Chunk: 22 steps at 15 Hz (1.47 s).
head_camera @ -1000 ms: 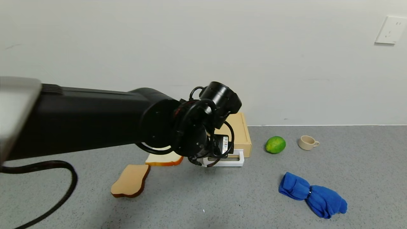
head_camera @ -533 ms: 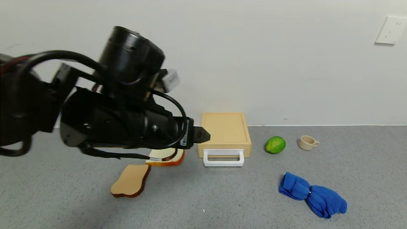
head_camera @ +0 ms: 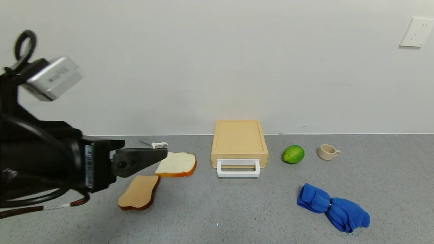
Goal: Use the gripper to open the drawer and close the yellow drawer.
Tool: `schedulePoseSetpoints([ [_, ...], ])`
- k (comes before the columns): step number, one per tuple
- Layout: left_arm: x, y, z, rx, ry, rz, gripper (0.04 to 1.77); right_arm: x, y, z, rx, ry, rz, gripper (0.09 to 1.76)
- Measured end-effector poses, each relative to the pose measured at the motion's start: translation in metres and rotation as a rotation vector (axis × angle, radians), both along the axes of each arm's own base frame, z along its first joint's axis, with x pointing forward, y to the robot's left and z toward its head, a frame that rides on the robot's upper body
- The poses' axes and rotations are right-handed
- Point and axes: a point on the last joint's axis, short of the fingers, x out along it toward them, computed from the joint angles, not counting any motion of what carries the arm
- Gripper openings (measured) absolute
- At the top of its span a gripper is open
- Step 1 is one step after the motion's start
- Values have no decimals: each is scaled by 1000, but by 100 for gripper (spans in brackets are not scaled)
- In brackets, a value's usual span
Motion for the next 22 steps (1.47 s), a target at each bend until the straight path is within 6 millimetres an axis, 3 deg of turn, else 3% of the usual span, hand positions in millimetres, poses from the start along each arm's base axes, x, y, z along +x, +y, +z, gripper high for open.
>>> schedulePoseSetpoints([
  [4,-52,38,-2,-35,-98,13,172,0,0,0,0,0,0,171],
  [11,-140,95,-27,-74,-329,182,172,0,0,0,0,-1,1,171],
  [16,-186,107,-44,55,-403,364,172,0,0,0,0,-3,1,171],
  [22,-209,107,-47,65,-485,530,172,0,0,0,0,-3,1,171],
])
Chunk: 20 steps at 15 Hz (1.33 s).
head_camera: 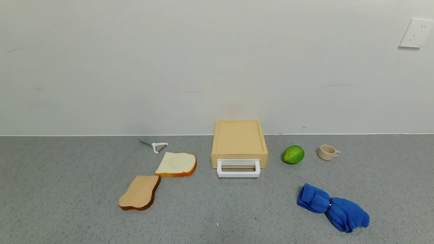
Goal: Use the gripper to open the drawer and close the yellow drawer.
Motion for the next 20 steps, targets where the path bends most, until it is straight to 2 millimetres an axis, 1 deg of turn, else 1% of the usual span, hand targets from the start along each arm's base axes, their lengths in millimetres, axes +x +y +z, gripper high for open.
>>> schedulePoseSetpoints([
  [3,-4,-2,-4,-2,-10,64,172,0,0,0,0,-1,0,171],
  [5,-7,-4,-11,-3,-13,87,172,0,0,0,0,4,0,171],
  [6,-8,-4,-18,-2,-11,92,172,0,0,-3,0,28,0,171],
  [9,-12,-6,-37,-2,-19,75,172,0,0,0,0,0,0,171],
  [11,-17,-8,-52,-2,-39,14,172,0,0,0,0,1,0,171],
  [13,-18,-9,-68,0,-58,-25,172,0,0,0,0,1,0,171],
  [15,-11,-10,-78,-2,-98,-34,172,0,0,0,0,0,0,171],
  [17,1,-10,-90,2,-147,-40,172,0,0,0,0,0,0,171],
  [20,20,-10,-117,8,-113,-54,172,0,0,0,0,-1,0,171],
])
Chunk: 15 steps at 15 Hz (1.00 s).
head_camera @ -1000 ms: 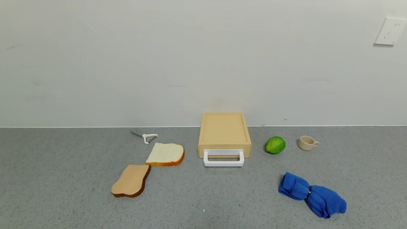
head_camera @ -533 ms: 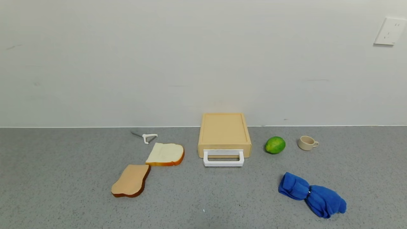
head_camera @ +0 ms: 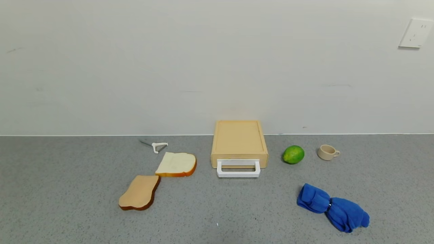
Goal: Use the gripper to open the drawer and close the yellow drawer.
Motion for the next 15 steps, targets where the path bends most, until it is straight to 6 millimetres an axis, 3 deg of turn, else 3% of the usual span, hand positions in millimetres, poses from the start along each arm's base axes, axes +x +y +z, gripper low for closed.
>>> schedulePoseSetpoints([
  [8,18,-1,-45,8,127,-22,172,0,0,0,0,0,0,171],
  [15,18,-1,-46,8,133,-31,172,0,0,0,0,1,0,171],
])
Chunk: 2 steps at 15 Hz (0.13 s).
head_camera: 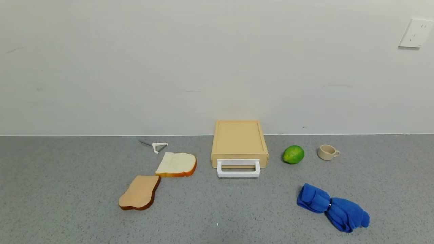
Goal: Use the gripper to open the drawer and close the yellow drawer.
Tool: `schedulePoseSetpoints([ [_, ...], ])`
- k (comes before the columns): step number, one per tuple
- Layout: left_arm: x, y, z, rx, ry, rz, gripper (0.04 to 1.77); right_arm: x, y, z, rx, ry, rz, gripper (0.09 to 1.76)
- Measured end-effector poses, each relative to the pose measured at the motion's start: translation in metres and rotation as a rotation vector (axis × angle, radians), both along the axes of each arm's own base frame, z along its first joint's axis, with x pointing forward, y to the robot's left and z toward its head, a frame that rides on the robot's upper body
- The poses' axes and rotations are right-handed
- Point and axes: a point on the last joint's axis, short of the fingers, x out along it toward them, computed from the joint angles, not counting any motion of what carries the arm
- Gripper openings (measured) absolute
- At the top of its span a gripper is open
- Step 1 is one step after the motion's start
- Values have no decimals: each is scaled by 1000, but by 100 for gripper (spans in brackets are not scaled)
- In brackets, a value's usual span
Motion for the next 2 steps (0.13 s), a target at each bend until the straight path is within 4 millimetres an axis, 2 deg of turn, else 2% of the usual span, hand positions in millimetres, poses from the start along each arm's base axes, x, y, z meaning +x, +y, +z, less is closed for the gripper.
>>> schedulePoseSetpoints([
  [2,0,0,0,0,0,0,172,0,0,0,0,0,0,171],
])
